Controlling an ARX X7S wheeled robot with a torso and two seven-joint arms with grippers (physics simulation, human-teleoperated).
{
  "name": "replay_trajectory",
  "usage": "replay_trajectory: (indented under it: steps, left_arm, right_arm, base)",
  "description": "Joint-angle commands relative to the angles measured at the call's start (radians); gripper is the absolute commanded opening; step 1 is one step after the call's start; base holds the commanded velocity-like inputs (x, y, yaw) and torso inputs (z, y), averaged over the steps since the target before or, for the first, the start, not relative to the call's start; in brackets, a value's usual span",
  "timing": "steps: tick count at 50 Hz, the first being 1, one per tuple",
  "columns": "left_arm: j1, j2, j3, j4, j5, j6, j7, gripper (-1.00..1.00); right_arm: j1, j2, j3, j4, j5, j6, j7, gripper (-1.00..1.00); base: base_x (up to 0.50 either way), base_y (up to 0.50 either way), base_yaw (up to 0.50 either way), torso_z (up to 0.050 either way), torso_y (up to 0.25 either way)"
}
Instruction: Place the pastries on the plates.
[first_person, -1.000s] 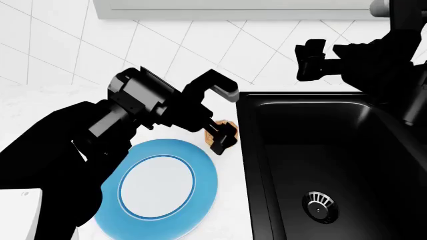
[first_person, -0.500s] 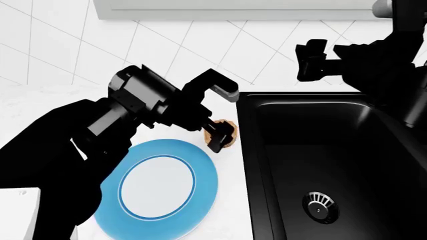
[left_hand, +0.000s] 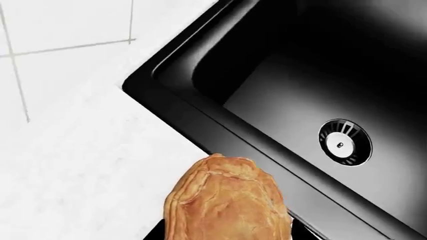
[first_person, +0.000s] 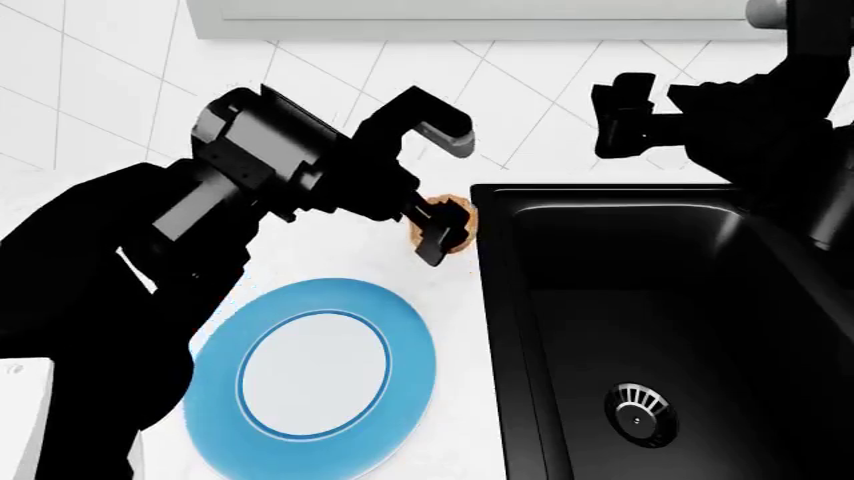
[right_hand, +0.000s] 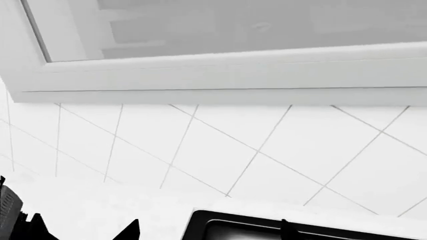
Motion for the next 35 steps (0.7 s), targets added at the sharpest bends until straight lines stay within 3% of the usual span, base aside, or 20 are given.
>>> replay_trajectory:
  steps: [1, 7, 10, 16, 24, 35]
  left_arm:
    - [-0.066, 0.0, -0.013, -0.058, -0.001, 0.03, 0.04, -1.0]
    - [-0.088, -0.023, -0.008, -0.048, 0.021, 0.047, 0.054, -1.0]
    - [-0.086, -0.158, -0.033, 0.195, -0.029, -0.024, -0.077, -1.0]
    - [-0.078, -0.332, -0.08, 0.477, -0.115, -0.108, -0.225, -1.0]
    - [-0.074, -0.49, -0.082, 0.743, -0.17, -0.188, -0.336, -1.0]
    - [-0.058, -0.588, -0.088, 0.876, -0.211, -0.224, -0.394, -1.0]
  right_arm:
    - [0.01, -0.004, -0.011, 0.013, -0.003, 0.001, -0.008, 1.0]
    - [0.018, -0.007, -0.016, 0.016, -0.004, 0.002, -0.01, 1.0]
    - [0.021, -0.01, -0.018, 0.015, -0.002, 0.003, -0.01, 1.0]
    - [0.026, -0.01, -0.018, 0.011, 0.008, 0.011, -0.002, 1.0]
    - [0.043, -0.011, -0.024, 0.014, 0.009, 0.017, -0.003, 1.0]
    - [0.028, -0.014, -0.026, 0.012, 0.005, 0.003, -0.001, 1.0]
  base:
    - [0.0, 0.0, 0.0, 0.0, 0.0]
    - [0.0, 0.0, 0.0, 0.0, 0.0]
    - [0.0, 0.0, 0.0, 0.0, 0.0]
    - [0.0, 0.0, 0.0, 0.0, 0.0]
    - [0.0, 0.0, 0.0, 0.0, 0.0]
    - [0.0, 0.0, 0.0, 0.0, 0.001]
